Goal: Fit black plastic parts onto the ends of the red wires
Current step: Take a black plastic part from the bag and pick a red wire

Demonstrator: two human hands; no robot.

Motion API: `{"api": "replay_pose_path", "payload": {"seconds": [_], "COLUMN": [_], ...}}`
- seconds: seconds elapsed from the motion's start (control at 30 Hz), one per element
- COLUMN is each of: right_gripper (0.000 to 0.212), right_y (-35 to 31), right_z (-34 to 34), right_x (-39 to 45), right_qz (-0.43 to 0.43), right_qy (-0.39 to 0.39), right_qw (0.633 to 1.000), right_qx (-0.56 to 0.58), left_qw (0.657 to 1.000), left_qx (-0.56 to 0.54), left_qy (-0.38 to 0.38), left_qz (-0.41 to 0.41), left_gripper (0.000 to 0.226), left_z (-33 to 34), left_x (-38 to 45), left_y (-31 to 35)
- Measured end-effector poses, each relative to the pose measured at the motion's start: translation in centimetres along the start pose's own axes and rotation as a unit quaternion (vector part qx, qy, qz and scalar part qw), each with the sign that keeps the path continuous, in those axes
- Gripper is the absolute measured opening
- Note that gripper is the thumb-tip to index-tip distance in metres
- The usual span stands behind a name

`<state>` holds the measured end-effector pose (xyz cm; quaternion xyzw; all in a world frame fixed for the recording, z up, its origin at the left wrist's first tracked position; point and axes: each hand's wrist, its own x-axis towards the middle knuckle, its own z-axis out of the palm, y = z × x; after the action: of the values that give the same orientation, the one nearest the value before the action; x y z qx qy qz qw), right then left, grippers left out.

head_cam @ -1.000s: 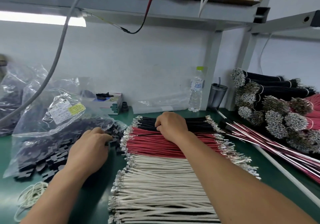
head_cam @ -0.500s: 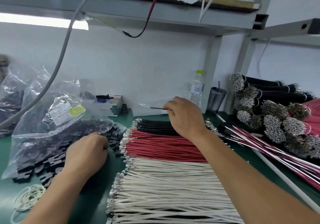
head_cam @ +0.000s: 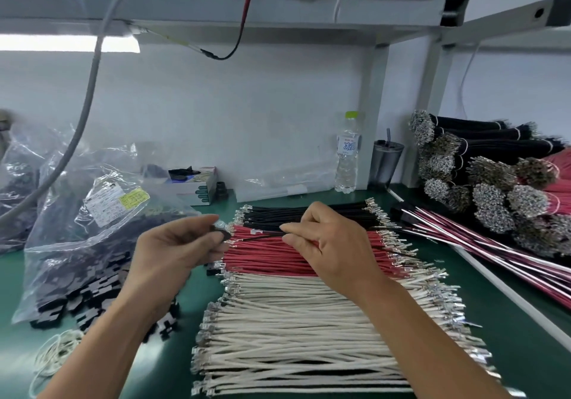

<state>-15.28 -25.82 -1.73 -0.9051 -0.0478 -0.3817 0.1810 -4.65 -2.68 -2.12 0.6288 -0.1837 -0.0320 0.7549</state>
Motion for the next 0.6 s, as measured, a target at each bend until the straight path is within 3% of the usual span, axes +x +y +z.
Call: {"api": "replay_pose_path", "payload": {"seconds": [0.13, 0.27, 0.6], "right_gripper": [0.023, 0.014, 0.014], "right_y": [-0.5, -1.0, -1.7], "right_z": [0.3, 0.6, 0.5], "right_x": [0.1, 0.0, 0.0], "right_qz": [0.003, 0.002, 0.001], "right_qy": [-0.011, -0.014, -0.024], "right_qw": [0.999, 0.998, 0.999], "right_qx": [0.044, 0.054, 0.024], "left_qw": [0.998, 0.998, 0.997], "left_qx": [-0.002, 0.0, -0.027], "left_qy": [-0.045, -0.052, -0.066], "left_qz": [-0.041, -0.036, -0.022], "left_gripper": [0.025, 0.025, 0.022], "left_z": [0.9, 1.4, 1.7], "left_x": [-0.7, -0.9, -1.1], "left_y": [0.1, -0.3, -0.4]}}
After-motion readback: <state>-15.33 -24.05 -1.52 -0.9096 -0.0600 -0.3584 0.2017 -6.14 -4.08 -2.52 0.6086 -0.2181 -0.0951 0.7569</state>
